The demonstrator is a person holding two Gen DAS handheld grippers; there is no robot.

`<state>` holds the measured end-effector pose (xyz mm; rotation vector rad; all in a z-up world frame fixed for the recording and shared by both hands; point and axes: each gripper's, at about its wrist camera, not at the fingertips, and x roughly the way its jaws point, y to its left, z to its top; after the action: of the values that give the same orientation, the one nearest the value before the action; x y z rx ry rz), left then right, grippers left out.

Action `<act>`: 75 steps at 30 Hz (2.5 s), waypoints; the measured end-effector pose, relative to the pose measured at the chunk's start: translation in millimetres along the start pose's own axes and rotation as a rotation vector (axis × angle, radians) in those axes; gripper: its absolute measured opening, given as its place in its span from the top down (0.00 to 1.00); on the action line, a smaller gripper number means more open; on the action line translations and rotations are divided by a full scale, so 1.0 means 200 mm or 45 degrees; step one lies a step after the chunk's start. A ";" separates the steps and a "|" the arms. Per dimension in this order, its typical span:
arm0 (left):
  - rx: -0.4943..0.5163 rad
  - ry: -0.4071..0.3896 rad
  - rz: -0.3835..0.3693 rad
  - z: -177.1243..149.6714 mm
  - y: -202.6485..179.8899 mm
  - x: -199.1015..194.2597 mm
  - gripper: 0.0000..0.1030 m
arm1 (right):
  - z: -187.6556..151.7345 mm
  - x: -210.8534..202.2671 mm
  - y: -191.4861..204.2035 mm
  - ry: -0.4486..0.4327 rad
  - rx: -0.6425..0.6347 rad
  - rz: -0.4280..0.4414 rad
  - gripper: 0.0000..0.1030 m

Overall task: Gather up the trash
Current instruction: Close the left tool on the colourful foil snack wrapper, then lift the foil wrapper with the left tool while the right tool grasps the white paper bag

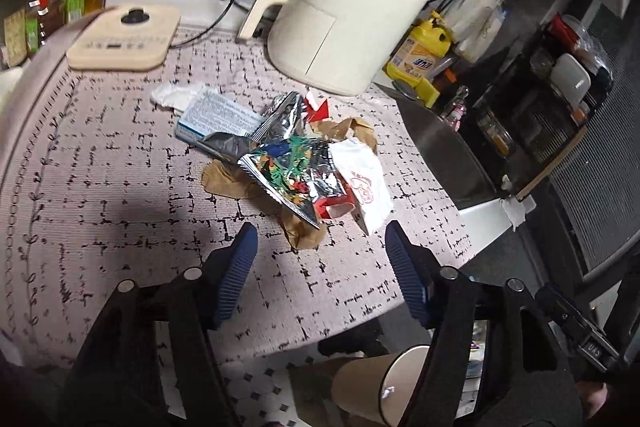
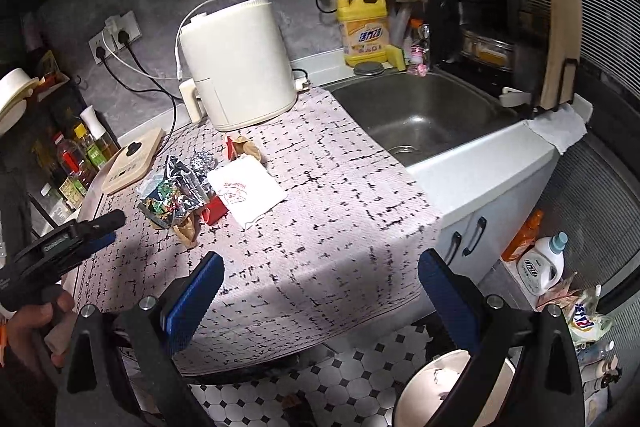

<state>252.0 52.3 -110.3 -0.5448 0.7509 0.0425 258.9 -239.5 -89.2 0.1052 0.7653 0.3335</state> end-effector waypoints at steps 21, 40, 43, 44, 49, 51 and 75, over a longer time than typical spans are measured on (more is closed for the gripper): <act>-0.007 0.086 -0.219 0.28 0.24 0.21 0.97 | 0.10 0.46 0.31 0.129 -0.027 -0.102 0.11; -0.035 -0.056 -0.115 0.42 0.61 -0.04 0.96 | 0.12 0.95 0.54 0.332 -0.271 -0.165 0.34; -0.065 -0.061 -0.101 0.40 0.65 -0.06 0.96 | 0.13 0.97 0.51 0.330 -0.274 -0.157 0.40; -0.071 -0.061 -0.098 0.39 0.66 -0.06 0.96 | 0.13 0.98 0.51 0.333 -0.305 -0.163 0.42; -0.106 -0.077 -0.076 0.34 0.68 -0.07 0.97 | 0.14 1.06 0.53 0.431 -0.397 -0.121 0.91; -0.117 -0.091 -0.067 0.32 0.68 -0.09 0.97 | 0.17 1.03 0.52 0.421 -0.370 -0.105 0.94; -0.126 -0.185 0.054 0.09 0.65 -0.33 0.96 | 0.12 1.00 0.54 0.368 -0.354 0.019 0.93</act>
<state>186.5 182.8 -115.0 -0.6131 0.6209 0.1571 381.8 -70.2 -180.3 -0.2032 0.9961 0.4724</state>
